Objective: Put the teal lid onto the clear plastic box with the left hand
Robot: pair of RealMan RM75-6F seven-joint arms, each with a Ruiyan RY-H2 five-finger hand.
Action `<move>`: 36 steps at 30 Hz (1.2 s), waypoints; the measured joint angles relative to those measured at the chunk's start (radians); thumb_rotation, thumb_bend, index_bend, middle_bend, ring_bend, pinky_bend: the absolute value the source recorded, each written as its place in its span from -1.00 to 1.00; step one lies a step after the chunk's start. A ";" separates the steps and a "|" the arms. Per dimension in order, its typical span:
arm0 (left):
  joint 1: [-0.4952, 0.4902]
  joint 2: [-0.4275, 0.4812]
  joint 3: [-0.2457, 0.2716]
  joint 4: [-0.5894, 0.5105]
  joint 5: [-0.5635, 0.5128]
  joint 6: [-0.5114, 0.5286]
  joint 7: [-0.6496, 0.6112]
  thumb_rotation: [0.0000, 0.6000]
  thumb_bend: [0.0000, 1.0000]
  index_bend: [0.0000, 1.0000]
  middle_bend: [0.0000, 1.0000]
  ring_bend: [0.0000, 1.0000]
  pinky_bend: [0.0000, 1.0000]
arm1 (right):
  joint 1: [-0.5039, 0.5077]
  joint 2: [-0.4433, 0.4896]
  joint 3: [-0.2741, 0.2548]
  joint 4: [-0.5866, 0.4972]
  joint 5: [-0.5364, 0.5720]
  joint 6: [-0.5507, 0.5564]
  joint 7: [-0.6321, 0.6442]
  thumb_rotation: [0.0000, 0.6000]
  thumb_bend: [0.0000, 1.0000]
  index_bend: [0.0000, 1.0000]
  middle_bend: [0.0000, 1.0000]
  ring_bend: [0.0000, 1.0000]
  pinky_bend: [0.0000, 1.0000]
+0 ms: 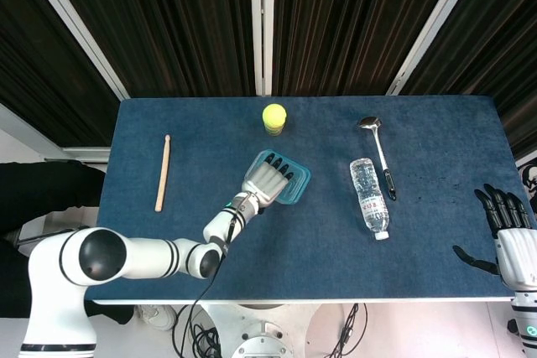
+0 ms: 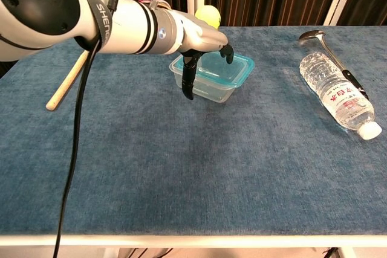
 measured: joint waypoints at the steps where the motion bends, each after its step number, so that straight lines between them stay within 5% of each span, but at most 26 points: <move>1: -0.001 0.000 -0.001 -0.001 -0.005 0.001 0.005 1.00 -1.00 -0.73 -0.83 -1.00 -0.91 | -0.001 0.000 0.000 0.000 0.000 0.001 0.000 1.00 -0.86 -1.00 -1.00 -1.00 -1.00; 36: 0.002 -0.006 -0.026 -0.013 -0.090 0.033 0.105 1.00 -1.00 -0.73 -0.83 -1.00 -0.91 | -0.009 -0.001 -0.001 0.015 -0.008 0.012 0.019 1.00 -0.86 -1.00 -1.00 -1.00 -1.00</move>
